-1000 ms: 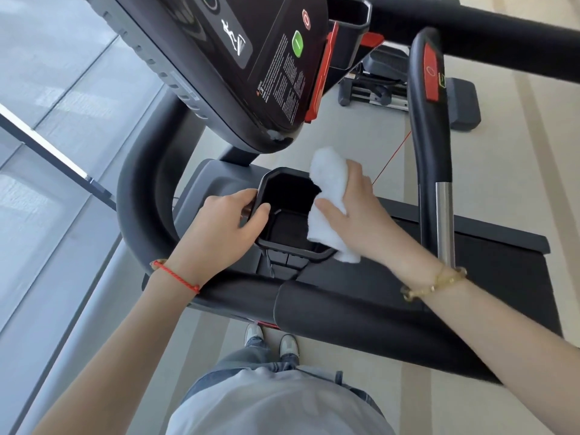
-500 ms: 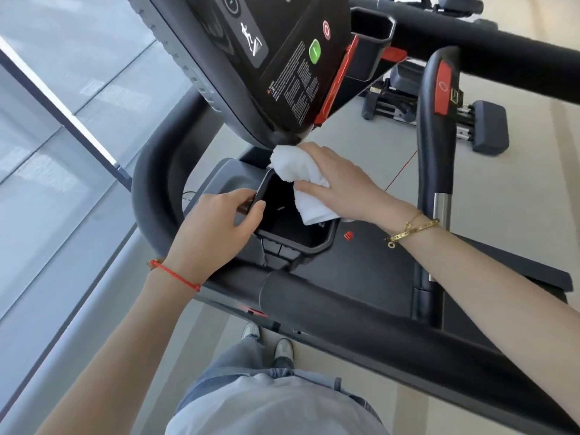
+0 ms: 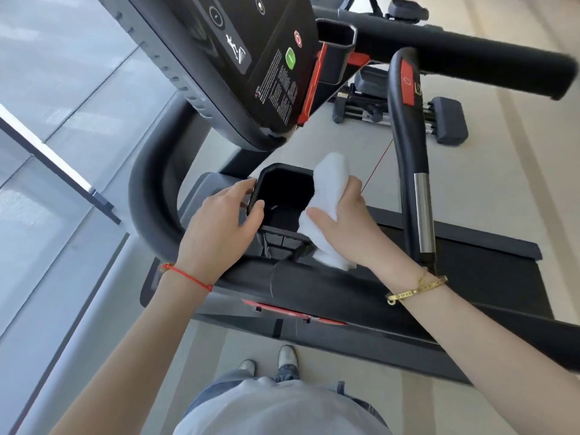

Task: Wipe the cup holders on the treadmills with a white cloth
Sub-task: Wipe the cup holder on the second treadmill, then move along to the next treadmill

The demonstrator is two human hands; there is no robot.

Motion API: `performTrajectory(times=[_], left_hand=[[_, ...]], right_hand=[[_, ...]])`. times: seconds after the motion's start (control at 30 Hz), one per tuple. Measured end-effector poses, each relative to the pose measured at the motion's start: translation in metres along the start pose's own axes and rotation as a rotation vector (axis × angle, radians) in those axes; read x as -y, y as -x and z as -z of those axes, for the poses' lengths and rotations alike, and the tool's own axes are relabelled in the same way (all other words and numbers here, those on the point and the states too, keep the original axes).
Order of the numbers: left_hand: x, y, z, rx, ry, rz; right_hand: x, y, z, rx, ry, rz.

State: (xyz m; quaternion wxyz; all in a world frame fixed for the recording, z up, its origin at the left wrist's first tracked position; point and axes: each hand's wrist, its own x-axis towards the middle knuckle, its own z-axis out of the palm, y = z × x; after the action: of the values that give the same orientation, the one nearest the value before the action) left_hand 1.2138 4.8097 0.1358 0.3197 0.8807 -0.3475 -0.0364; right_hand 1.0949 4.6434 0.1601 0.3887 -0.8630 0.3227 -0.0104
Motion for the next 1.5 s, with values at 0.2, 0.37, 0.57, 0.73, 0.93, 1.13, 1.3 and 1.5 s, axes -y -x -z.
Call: performTrajectory(times=[0.2,0.37,0.57,0.73,0.93,1.13,1.3,1.5], left_hand=[[0.005,0.003,0.011,0.026,0.075,-0.154],[0.004,0.01,0.028,0.075,0.103,-0.273],[-0.009,0.021,0.04,0.151,0.138,-0.479],[-0.021,0.038,0.036,0.249,0.183,-0.632],[-0.043,0.063,0.021,0.382,0.256,-0.811],[-0.087,0.087,-0.016,0.527,0.29,-1.007],[-0.139,0.112,-0.058,0.628,0.334,-1.165],[-0.215,0.153,-0.115,0.762,0.357,-1.287]], right_hand=[[0.002,0.035,0.012,-0.126,-0.066,-0.06],[0.012,0.081,0.012,-0.378,0.066,0.094],[0.027,0.145,-0.004,-0.528,0.156,0.09],[0.018,0.196,-0.029,-0.609,0.168,-0.025],[-0.003,0.25,-0.058,-0.688,0.128,-0.268],[-0.027,0.296,-0.07,-0.821,0.035,-0.486],[-0.06,0.335,-0.068,-0.927,-0.038,-0.647],[-0.104,0.389,-0.046,-1.025,-0.088,-0.787]])
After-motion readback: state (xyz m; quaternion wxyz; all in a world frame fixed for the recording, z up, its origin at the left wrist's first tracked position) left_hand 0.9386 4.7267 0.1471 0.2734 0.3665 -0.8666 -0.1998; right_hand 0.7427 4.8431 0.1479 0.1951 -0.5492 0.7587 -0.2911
